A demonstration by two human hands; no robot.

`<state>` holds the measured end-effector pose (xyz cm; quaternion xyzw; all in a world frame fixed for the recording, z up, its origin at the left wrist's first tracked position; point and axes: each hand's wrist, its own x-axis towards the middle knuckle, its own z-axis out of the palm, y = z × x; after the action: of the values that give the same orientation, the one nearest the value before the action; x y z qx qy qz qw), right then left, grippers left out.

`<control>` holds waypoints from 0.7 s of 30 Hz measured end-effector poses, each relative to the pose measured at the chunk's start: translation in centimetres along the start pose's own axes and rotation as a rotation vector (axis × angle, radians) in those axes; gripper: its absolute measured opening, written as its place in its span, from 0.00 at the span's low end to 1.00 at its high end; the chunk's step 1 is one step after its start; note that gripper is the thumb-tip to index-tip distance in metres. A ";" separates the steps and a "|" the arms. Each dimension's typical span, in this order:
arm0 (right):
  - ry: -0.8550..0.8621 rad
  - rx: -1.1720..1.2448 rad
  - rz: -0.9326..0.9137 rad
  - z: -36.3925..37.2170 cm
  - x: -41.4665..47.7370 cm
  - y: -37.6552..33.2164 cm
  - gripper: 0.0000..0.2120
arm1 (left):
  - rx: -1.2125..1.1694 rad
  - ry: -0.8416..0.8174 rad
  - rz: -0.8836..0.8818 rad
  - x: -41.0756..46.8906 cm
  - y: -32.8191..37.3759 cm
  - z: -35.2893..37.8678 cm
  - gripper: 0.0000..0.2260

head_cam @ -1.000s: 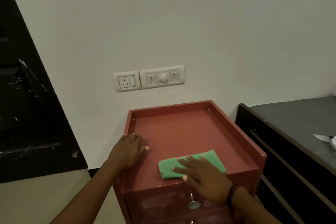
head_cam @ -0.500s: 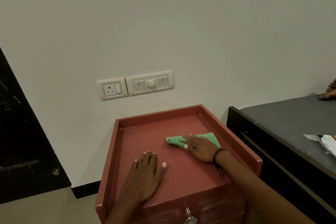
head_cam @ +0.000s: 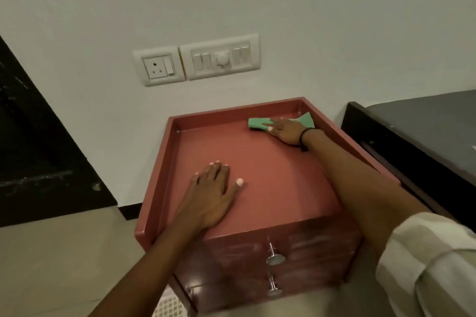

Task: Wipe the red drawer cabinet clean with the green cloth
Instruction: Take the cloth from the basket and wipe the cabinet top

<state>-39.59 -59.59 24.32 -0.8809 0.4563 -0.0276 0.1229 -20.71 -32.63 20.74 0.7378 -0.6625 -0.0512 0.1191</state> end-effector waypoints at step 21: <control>0.146 0.063 0.050 7.6 -28.4 -10.7 0.21 | -0.078 0.007 0.089 -2.4 0.8 -0.9 0.33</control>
<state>-46.33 -29.18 21.41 -0.8604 0.4850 -0.1030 0.1178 -21.59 -30.21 21.59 0.7026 -0.6917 -0.0689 0.1523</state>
